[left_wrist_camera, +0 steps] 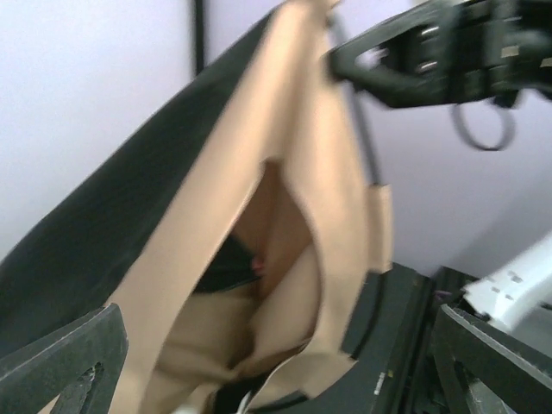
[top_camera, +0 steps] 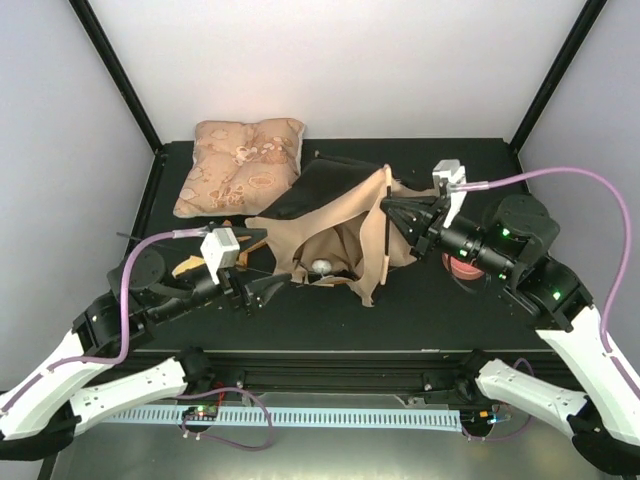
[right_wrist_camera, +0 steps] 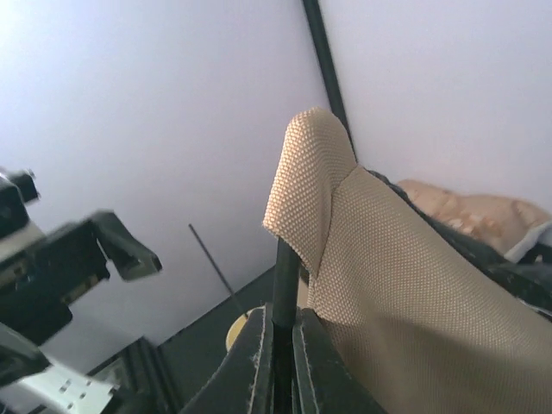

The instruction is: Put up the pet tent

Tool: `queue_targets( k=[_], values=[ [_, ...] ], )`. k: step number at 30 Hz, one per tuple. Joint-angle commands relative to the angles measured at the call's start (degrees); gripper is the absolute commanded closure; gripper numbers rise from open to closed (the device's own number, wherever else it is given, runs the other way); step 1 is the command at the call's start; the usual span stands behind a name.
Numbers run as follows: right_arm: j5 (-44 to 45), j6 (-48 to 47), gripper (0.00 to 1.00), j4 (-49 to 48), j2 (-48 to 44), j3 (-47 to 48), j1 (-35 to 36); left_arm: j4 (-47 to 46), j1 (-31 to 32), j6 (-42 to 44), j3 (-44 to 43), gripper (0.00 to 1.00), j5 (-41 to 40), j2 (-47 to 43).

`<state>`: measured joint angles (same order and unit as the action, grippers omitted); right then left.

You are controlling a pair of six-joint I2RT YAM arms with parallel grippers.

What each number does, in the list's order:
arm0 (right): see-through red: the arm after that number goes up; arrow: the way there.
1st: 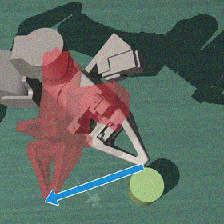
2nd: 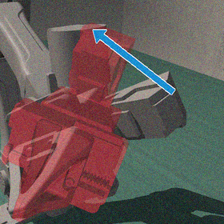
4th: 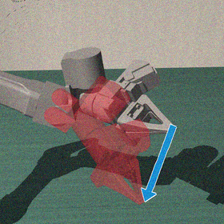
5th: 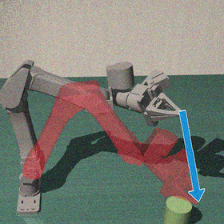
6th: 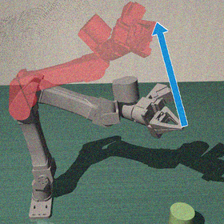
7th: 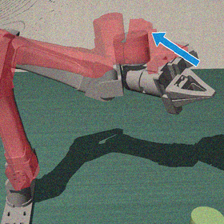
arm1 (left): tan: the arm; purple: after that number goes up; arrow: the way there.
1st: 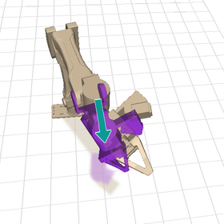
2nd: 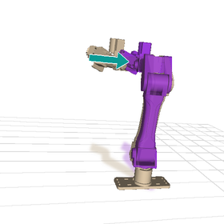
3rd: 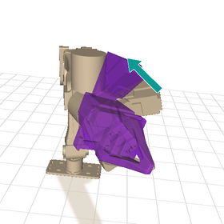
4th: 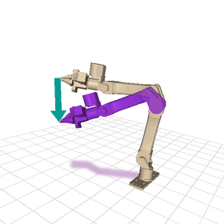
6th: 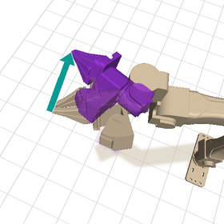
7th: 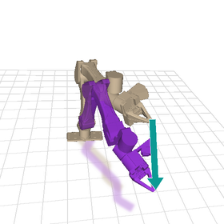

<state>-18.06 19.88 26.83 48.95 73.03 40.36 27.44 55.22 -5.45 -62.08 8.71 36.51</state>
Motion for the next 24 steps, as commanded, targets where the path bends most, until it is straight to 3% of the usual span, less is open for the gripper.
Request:
queue_targets(
  k=[1,4,11,14,18,24],
  values=[
    [7.8,-6.4,0.99,0.1,0.8,4.5,-0.2,4.4,0.1,-9.3,1.9,0.01,-21.8,-5.5],
    [5.8,-10.1,0.99,1.1,0.5,3.1,-0.2,12.0,-0.1,-9.7,-0.7,0.01,-29.1,-6.6],
    [-1.4,-14.7,0.99,-2.2,-4.7,-7.0,-0.2,23.2,-2.0,-4.2,-7.8,0.01,-23.9,1.1],
    [-2.7,-15.4,0.99,-3.1,-6.2,-10.2,-0.2,23.2,-8.7,-1.2,-7.6,0.01,-14.6,3.8],
    [-4.6,-16.3,0.99,-3.1,-7.2,-13.2,-0.3,22.6,-24.2,2.2,-6.1,0.01,5.5,9.8],
    [-8.4,-21.2,0.99,-1.5,-8.9,-15.3,-0.2,19.7,-31.1,9.5,-5.7,0.02,15.6,19.3]
  ],
)
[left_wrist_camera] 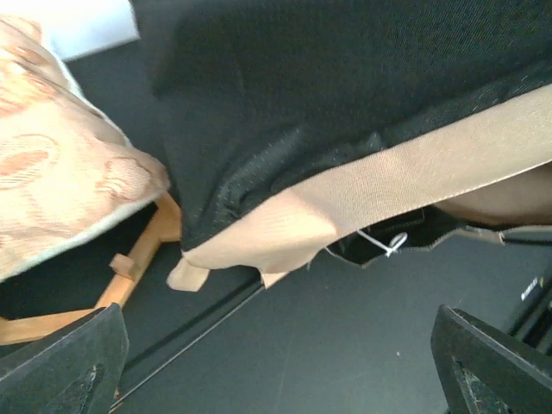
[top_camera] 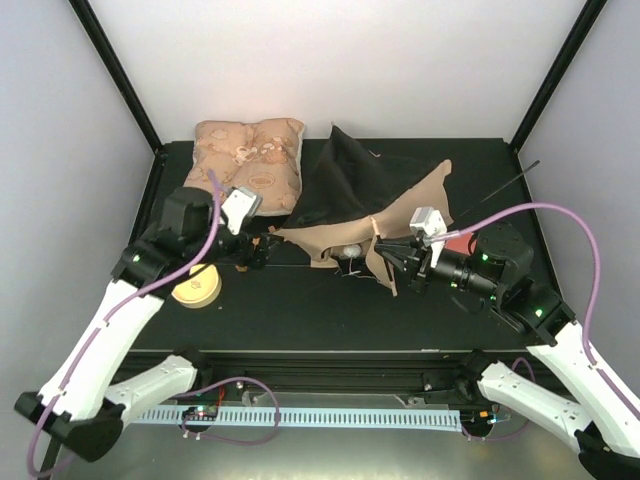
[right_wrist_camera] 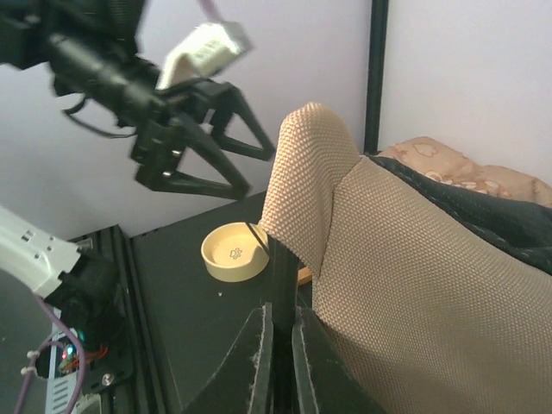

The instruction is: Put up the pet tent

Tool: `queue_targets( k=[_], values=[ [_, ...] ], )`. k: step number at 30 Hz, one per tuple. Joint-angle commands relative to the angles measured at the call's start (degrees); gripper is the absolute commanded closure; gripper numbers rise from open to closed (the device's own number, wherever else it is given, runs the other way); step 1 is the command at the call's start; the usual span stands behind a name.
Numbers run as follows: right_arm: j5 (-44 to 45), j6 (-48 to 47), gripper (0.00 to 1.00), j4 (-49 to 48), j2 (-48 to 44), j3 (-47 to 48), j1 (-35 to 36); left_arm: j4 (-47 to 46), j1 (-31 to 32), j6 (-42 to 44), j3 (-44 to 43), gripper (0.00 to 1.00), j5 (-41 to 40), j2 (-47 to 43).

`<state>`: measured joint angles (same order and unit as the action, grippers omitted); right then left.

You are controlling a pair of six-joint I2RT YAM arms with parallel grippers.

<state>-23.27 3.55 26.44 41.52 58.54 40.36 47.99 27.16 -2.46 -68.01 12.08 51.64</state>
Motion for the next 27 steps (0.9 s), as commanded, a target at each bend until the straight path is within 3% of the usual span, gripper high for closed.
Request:
queue_targets(
  k=[1,16,21,25,27],
  values=[
    [-3.3,-5.7,0.99,-0.8,-1.9,-1.1,-0.3,-1.6,-3.5,7.7,0.6,0.03,12.9,5.8],
    [-4.3,-11.5,0.99,3.1,-4.1,-1.3,-0.2,-3.5,-7.6,14.1,-1.3,0.21,15.8,33.3],
    [-4.1,-11.3,0.99,2.8,-4.7,-1.7,-0.2,-4.8,-7.9,12.6,-1.7,0.24,14.9,36.6],
    [-2.8,-10.7,0.99,2.6,-5.2,-1.9,-0.3,-4.6,-8.1,13.3,-2.9,0.53,16.2,35.1],
    [-1.9,-10.8,0.99,2.5,-5.3,-1.9,-0.2,-5.7,-8.1,13.4,-2.6,0.56,18.0,33.7]
  ],
)
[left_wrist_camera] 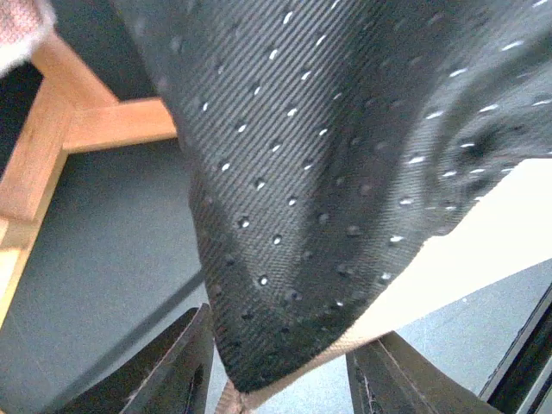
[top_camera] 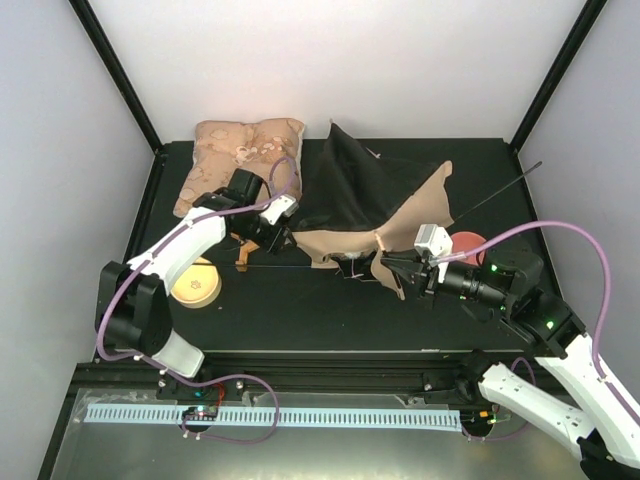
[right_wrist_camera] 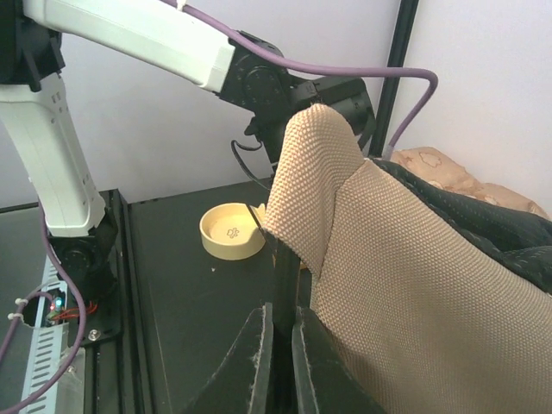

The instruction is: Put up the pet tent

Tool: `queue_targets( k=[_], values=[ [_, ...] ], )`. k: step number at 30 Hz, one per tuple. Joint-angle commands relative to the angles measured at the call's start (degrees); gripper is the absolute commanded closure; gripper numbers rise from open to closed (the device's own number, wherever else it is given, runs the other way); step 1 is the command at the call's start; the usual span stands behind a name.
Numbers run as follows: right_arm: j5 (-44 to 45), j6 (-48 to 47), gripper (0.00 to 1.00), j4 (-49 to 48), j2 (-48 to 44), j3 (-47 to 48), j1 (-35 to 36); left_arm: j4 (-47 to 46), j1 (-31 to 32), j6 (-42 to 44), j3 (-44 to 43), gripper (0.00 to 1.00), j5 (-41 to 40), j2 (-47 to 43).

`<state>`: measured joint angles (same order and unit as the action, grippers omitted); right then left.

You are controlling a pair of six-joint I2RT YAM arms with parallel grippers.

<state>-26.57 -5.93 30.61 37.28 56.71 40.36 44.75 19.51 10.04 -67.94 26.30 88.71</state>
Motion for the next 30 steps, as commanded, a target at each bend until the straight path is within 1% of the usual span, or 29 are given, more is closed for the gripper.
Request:
queue_targets(
  k=[1,4,5,8,9,10,15,17,18,22,24,27,30],
  values=[
    [1.5,-1.3,0.99,-1.7,-0.9,0.0,-0.2,-3.3,-0.4,0.9,-2.1,0.53,4.5,-4.1],
    [1.0,-1.5,0.99,-1.8,0.0,0.3,-0.2,-5.8,-0.4,1.5,-1.6,0.43,6.7,-4.7],
    [0.8,-1.4,0.99,-1.8,0.3,0.4,-0.2,-5.6,-0.4,1.5,-2.1,0.41,6.9,-4.2],
    [0.2,-1.1,0.99,-1.6,1.0,0.8,-0.3,-4.1,-0.4,1.5,-4.3,0.40,6.4,-2.2],
    [0.1,-1.1,0.99,-1.7,1.2,0.9,-0.2,-3.7,-0.4,1.7,-4.7,0.42,6.5,-1.7],
    [0.0,-1.0,0.99,-1.7,1.2,0.9,-0.2,-3.4,-0.4,1.7,-5.1,0.47,6.6,-1.1],
    [0.7,-1.4,0.99,-1.1,1.2,1.1,-0.3,-2.4,-0.4,1.8,-6.1,0.79,6.4,-0.3],
    [1.2,-1.7,0.99,-0.9,1.3,1.1,-0.2,-2.0,-0.4,1.7,-6.4,0.94,6.3,-0.4],
    [2.0,-1.7,0.99,-0.9,1.5,1.1,-0.2,-1.7,-0.4,1.4,-6.8,0.98,6.1,-0.6],
    [6.4,-0.8,0.99,-1.0,2.7,1.4,-0.2,-1.4,-0.3,-0.4,-7.0,0.99,5.8,-2.9],
    [9.7,0.2,0.99,-2.5,3.3,1.5,-0.2,-1.7,-0.3,-2.3,-6.8,0.99,6.5,-5.0],
    [15.6,-0.2,0.99,-5.5,4.1,1.5,-0.2,-2.1,-0.1,-6.7,-6.3,0.98,8.6,-7.6],
    [22.0,-2.9,0.99,-9.2,5.5,2.0,-0.3,-2.9,0.9,-12.9,-5.0,0.99,10.7,-9.8]
  ],
)
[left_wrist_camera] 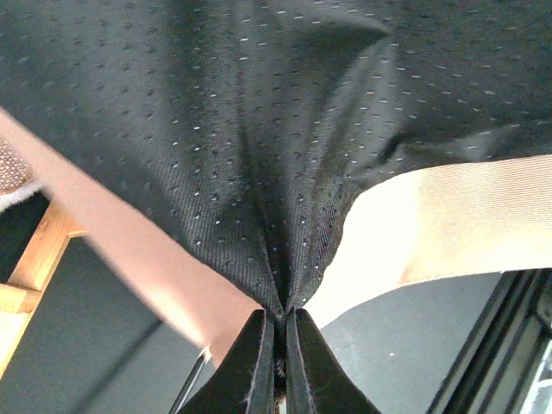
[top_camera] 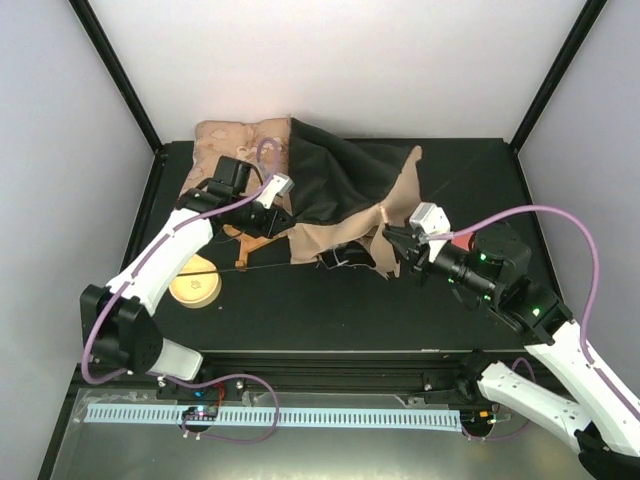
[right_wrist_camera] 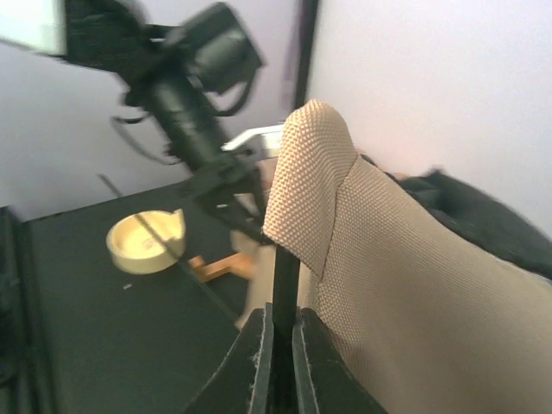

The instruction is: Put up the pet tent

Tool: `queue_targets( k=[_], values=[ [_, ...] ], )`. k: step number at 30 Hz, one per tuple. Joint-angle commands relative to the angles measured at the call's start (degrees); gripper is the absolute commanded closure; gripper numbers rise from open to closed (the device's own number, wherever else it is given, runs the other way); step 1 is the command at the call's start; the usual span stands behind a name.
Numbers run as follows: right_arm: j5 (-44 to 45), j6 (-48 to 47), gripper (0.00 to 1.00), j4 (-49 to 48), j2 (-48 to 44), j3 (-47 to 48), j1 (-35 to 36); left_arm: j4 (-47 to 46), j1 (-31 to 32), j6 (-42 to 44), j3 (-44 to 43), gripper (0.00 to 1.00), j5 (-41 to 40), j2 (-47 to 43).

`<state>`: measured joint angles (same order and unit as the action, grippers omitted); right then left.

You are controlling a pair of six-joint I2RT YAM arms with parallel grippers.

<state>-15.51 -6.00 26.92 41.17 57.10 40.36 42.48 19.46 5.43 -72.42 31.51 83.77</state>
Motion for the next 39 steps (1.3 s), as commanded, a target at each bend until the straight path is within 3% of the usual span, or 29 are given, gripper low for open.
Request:
queue_targets(
  k=[1,9,16,22,26,28,30,31,39],
  values=[
    [13.6,-3.9,0.99,-6.8,2.5,1.6,-0.3,-0.8,1.5,-9.6,0.1,0.98,6.0,-5.8],
    [23.0,-11.2,0.99,-18.0,7.9,0.4,-2.7,-4.3,5.1,-17.6,4.9,0.98,8.1,-13.7],
    [30.0,-18.6,0.99,-20.1,17.8,3.7,-10.4,-2.4,10.9,-20.2,1.0,0.98,9.9,-12.7],
    [26.7,-21.1,0.99,-27.3,28.5,8.0,-22.0,-7.9,15.0,-26.1,0.8,0.98,13.7,-10.8],
    [27.7,-19.2,0.97,-25.8,34.9,16.1,-24.7,-15.1,17.2,-31.5,1.2,0.98,15.7,-7.4],
    [28.0,-18.6,0.89,-22.8,35.3,19.3,-25.1,-18.5,18.1,-33.9,1.4,0.98,16.3,-6.3],
    [28.1,-17.4,0.53,-18.6,34.7,21.6,-25.2,-21.1,18.2,-35.3,1.3,0.98,16.4,-5.4],
    [27.7,-16.6,0.41,-16.3,33.7,22.2,-25.2,-22.0,18.1,-35.5,1.0,0.98,16.0,-4.9],
    [16.7,-7.2,0.14,-2.3,18.8,17.5,-23.5,-24.4,15.5,-36.7,-6.1,0.98,16.3,1.9]
  ],
)
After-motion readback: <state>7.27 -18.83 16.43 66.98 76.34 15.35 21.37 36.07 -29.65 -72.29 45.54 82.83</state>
